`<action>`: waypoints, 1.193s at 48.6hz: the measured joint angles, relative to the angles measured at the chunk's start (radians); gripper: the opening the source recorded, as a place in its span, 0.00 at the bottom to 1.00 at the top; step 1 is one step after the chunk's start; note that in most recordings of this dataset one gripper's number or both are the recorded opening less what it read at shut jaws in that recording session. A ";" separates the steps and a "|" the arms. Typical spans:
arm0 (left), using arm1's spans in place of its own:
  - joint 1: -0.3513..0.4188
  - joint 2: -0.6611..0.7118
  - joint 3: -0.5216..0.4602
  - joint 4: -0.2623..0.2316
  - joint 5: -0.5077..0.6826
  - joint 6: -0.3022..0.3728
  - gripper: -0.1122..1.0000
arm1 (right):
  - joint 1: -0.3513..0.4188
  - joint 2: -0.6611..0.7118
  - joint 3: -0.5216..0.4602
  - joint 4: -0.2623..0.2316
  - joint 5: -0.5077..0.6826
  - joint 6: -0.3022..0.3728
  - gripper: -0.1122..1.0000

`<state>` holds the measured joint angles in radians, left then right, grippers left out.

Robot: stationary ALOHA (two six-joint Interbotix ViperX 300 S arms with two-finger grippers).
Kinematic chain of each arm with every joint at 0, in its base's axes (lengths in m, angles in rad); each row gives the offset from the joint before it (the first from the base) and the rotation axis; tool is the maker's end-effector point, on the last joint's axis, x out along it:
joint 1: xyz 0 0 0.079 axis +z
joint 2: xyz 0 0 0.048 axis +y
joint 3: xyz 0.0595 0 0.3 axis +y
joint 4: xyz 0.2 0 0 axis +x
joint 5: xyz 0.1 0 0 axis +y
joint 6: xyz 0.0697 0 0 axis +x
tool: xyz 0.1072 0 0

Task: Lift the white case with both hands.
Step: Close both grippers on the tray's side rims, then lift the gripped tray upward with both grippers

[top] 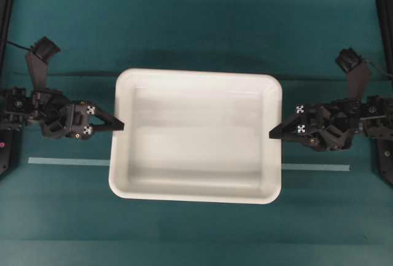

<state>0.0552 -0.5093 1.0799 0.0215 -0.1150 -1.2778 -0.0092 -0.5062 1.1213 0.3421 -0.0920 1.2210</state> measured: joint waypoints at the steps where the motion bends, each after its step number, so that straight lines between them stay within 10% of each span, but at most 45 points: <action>1: 0.002 -0.006 -0.003 0.000 0.012 -0.002 0.18 | -0.002 -0.008 -0.003 0.000 0.002 0.000 0.20; 58: 0.005 -0.196 -0.230 0.002 0.267 -0.126 0.18 | -0.091 -0.282 -0.279 -0.002 0.476 0.008 0.20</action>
<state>0.0598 -0.7056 0.8498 0.0230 0.1519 -1.4036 -0.0997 -0.7885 0.8422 0.3405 0.3835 1.2287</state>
